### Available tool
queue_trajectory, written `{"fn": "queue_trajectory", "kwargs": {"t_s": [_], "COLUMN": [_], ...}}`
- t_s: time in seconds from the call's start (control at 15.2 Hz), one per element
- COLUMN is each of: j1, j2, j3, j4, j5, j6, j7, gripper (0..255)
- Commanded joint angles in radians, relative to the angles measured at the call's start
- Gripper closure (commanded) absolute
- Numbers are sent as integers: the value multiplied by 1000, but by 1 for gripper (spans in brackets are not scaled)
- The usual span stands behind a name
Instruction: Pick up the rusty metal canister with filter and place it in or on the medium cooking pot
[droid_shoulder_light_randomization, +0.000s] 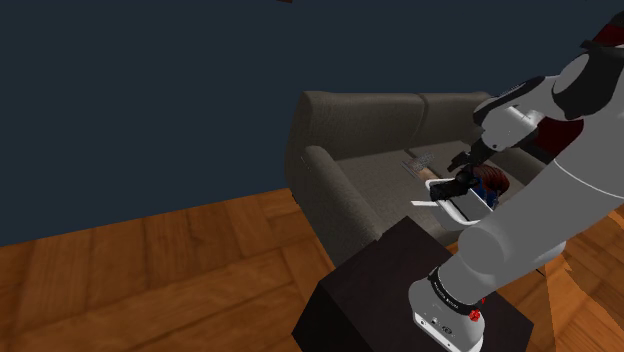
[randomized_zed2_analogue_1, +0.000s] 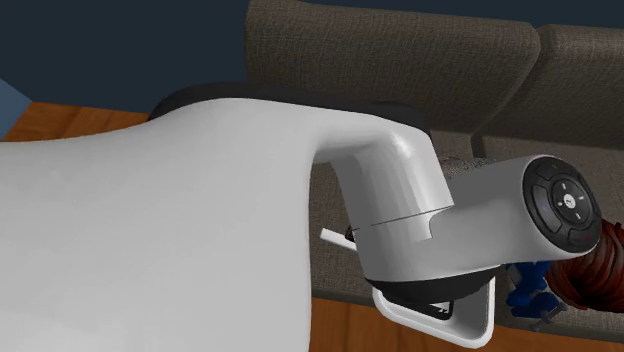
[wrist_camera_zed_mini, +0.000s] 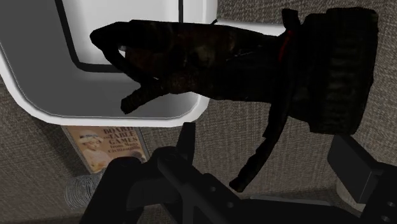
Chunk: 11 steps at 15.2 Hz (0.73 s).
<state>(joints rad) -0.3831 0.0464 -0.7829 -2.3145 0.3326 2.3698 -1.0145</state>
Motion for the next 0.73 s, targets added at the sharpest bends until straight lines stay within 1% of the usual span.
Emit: {"fn": "queue_trajectory", "kwargs": {"t_s": [0.0, 0.13, 0.66], "j1": [1, -4, -5], "j2": [-45, -99, -99], "j3": [-9, -12, -11], "j4": [13, 32, 32], "j5": [-58, -121, -121], "j6": [-41, -91, -92], "j7": [39, 83, 83], "gripper": [0, 0, 0]}}
